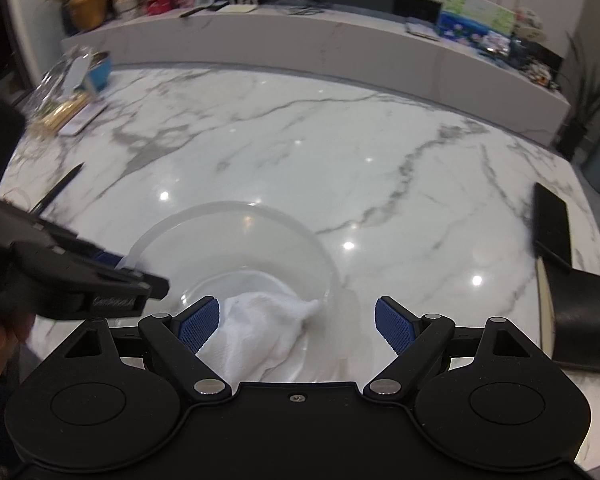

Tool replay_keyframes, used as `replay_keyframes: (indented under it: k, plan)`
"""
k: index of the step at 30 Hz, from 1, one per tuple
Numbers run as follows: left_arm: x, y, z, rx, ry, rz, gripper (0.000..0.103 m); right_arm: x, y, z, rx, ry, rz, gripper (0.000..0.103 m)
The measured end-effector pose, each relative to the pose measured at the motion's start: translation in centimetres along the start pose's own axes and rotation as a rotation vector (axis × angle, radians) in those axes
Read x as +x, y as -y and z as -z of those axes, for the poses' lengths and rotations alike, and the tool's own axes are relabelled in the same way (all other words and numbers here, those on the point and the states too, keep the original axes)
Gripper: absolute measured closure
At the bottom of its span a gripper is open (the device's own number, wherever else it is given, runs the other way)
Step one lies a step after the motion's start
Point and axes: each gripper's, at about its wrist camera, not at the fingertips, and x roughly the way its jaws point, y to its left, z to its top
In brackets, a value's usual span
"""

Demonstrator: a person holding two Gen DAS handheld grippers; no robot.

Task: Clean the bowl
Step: 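Grip the clear bowl rim with the left gripper while the right gripper approaches the cloth, then grasp the white cloth inside the bowl with the right gripper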

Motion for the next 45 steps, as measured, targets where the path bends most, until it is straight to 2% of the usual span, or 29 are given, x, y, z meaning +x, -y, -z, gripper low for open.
replay_keyframes:
  k: [9,17,22,36,38,40,44,45]
  plan:
    - [0.0,0.2,0.1,0.008,0.0,-0.012,0.082,0.6,-1.6,0.7,-0.087,-0.034,-0.038,0.019]
    - [0.1,0.3,0.3,0.022,0.005,-0.026,0.082,0.8,-2.6,1.1,-0.157,-0.028,-0.047,0.021]
    - [0.1,0.3,0.3,0.016,0.004,-0.024,0.082,0.4,-2.8,1.0,-0.174,-0.014,-0.087,0.022]
    - [-0.2,0.1,0.8,0.026,0.022,-0.007,0.08,4.2,-3.1,1.7,-0.148,-0.15,-0.155,0.033]
    - [-0.2,0.0,0.9,0.027,0.022,-0.003,0.08,4.5,-3.8,1.9,-0.197,-0.141,-0.139,0.035]
    - [-0.2,0.0,0.9,0.028,0.021,-0.002,0.08,4.5,-4.0,1.9,-0.2,-0.139,-0.148,0.048]
    - [-0.2,0.0,0.9,0.031,0.023,-0.003,0.08,4.7,-3.9,1.9,-0.184,-0.129,-0.143,0.054]
    - [-0.2,0.0,1.0,0.031,0.024,-0.002,0.08,4.7,-3.9,1.9,-0.181,-0.127,-0.142,0.058]
